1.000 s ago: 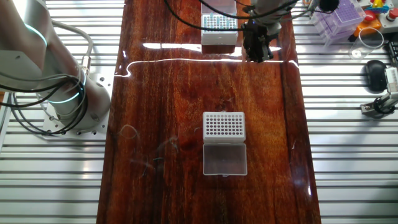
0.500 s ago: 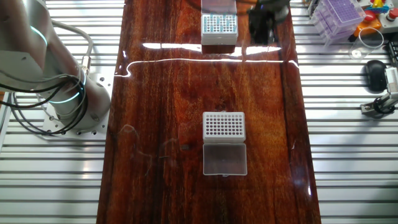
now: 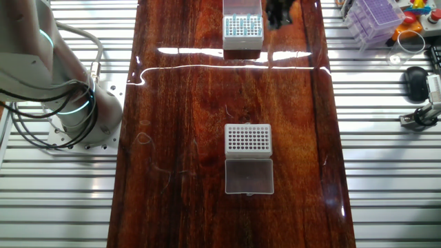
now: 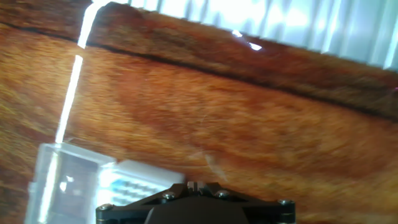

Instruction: Transfer all medium pipette tips from one holder to another

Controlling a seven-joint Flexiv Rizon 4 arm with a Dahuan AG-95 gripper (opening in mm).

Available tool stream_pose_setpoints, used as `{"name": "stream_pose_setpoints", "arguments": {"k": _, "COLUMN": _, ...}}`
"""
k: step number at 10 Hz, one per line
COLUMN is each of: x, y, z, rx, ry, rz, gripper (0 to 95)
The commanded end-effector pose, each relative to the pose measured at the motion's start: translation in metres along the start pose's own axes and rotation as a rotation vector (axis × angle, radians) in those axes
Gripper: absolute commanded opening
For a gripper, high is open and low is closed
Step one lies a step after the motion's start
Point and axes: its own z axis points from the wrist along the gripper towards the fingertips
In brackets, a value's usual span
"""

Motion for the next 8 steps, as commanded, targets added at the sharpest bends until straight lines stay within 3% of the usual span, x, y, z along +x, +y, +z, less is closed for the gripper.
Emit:
{"name": "stream_pose_setpoints", "arguments": {"k": 1, "x": 0.006, "y": 0.004, "z": 0.006, "rx": -0.006, "ry": -0.003, "rz": 0.008, "gripper": 19.0}}
{"name": "stream_pose_setpoints", "arguments": {"k": 8, "x": 0.013, "y": 0.008, "z": 0.019, "rx": -0.009, "ry": -0.006, "rz": 0.013, "gripper": 19.0}}
